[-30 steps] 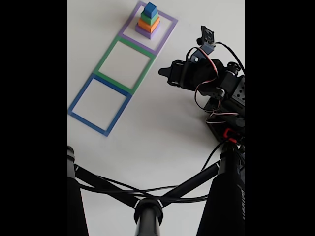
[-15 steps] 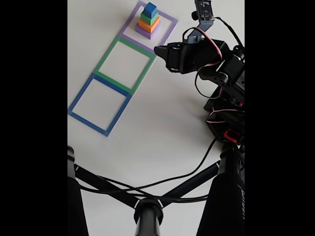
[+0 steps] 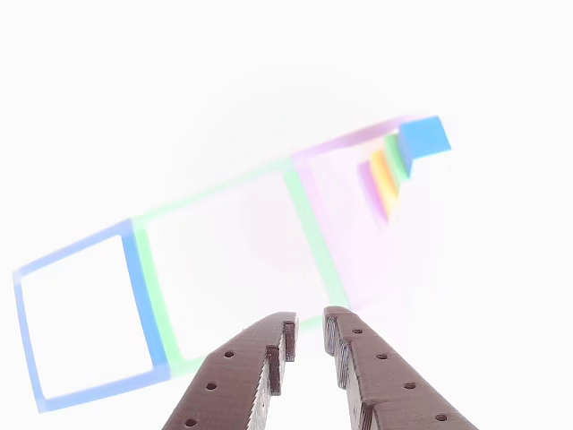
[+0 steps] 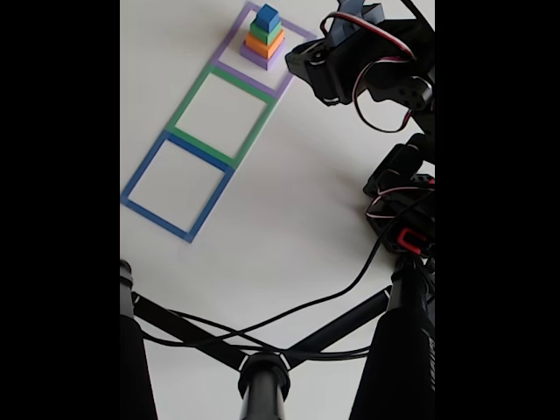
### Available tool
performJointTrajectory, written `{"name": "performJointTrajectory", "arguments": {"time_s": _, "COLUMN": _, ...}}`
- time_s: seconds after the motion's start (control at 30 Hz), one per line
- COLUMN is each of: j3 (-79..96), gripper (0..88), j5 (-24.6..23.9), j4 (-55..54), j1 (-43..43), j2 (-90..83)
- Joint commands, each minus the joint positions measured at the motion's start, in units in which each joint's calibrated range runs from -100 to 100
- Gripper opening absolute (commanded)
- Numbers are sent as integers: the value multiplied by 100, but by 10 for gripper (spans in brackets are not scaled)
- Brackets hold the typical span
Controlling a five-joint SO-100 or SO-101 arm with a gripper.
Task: Tower of hanoi
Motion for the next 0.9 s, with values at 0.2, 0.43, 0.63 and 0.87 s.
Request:
{"name": "performJointTrajectory", "arguments": {"time_s": 0.2, "j3": -1707, "gripper": 155, "j5": 578, "j4": 1010, "j1": 763, "j2": 410}}
{"name": "performJointTrajectory", "arguments": {"time_s": 0.43, "j3": -1426, "gripper": 213, "j5": 1677, "j4": 961, "j1": 1348, "j2": 111}}
{"name": "performJointTrajectory", "arguments": {"time_s": 0.63, "j3": -580, "gripper": 256, "j5": 2167, "j4": 516, "j1": 1540, "j2": -430}}
{"name": "performJointTrajectory", "arguments": {"time_s": 0.87, "j3": 665, "gripper": 280, "j5": 2522, "j4": -512, "j1": 1895, "j2": -720}}
